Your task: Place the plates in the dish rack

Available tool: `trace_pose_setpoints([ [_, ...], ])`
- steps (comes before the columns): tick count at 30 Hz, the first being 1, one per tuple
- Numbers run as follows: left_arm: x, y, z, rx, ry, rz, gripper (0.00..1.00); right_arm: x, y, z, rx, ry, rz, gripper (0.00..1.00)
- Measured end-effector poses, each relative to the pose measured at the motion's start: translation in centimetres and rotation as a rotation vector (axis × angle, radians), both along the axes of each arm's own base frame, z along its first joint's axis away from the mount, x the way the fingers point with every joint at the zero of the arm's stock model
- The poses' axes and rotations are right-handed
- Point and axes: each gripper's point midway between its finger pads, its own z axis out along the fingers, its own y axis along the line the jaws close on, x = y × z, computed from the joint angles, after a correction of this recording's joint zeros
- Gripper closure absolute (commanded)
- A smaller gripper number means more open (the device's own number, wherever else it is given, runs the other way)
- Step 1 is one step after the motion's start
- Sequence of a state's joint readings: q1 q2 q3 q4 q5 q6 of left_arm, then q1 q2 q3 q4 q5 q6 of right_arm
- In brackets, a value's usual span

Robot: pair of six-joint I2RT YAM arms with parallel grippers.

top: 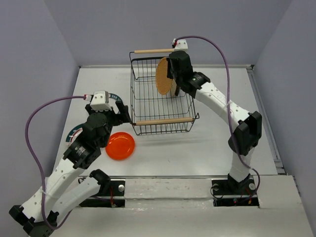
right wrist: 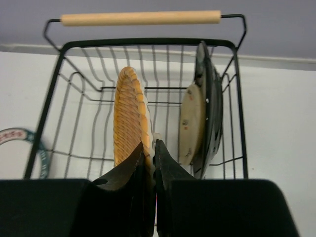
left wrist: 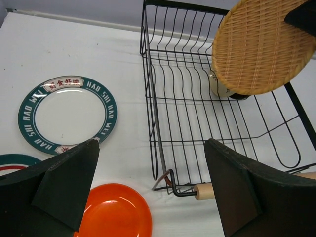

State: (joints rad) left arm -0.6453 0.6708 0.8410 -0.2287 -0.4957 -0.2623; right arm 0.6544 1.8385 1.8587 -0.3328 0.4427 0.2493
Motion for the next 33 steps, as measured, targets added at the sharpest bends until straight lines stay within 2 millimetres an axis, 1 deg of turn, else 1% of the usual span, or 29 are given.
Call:
trace_pose_setpoints([
  [3, 0.1, -0.2, -0.7, 0.012, 0.016, -0.008, 0.01, 2.3, -0.6, -1.9, -0.088, -0.001, -0.095, 0.93],
  [5, 0.2, -0.4, -0.8, 0.011, 0.018, -0.018, 0.01, 3.3, -1.0, -3.0, -0.138, -0.001, -0.139, 0.93],
  [7, 0.2, -0.7, -0.9, 0.011, 0.022, -0.033, 0.01, 4.1, -1.2, -3.7, -0.175, -0.003, -0.164, 0.93],
  [8, 0.3, -0.8, -0.9, 0.011, 0.024, -0.039, 0.01, 4.5, -1.2, -4.4, -0.201, 0.001, -0.175, 0.93],
  [11, 0.2, -1.2, -1.0, 0.007, 0.027, -0.061, 0.01, 5.4, -1.0, -5.3, -0.239, 0.001, -0.19, 0.93],
  [16, 0.2, -1.6, -0.9, 0.0, 0.024, -0.079, 0.01, 6.5, -0.8, -7.0, -0.297, 0.004, -0.201, 0.93],
  [21, 0.2, -1.8, -0.8, -0.002, 0.02, -0.093, 0.01, 7.9, -0.5, -9.7, -0.39, 0.005, -0.205, 0.93],
  [24, 0.2, -1.9, -0.8, 0.0, 0.022, -0.098, 0.01, 8.3, -0.5, -11.4, -0.438, 0.02, -0.201, 0.93],
  [26, 0.2, -2.0, -0.9, 0.004, 0.026, -0.1, 0.01, 8.4, -0.5, -12.1, -0.455, 0.025, -0.198, 0.93],
  [33, 0.5, -2.2, -1.4, 0.013, 0.042, -0.105, 0.01, 8.7, -0.3, -12.6, -0.443, 0.019, -0.199, 0.93],
])
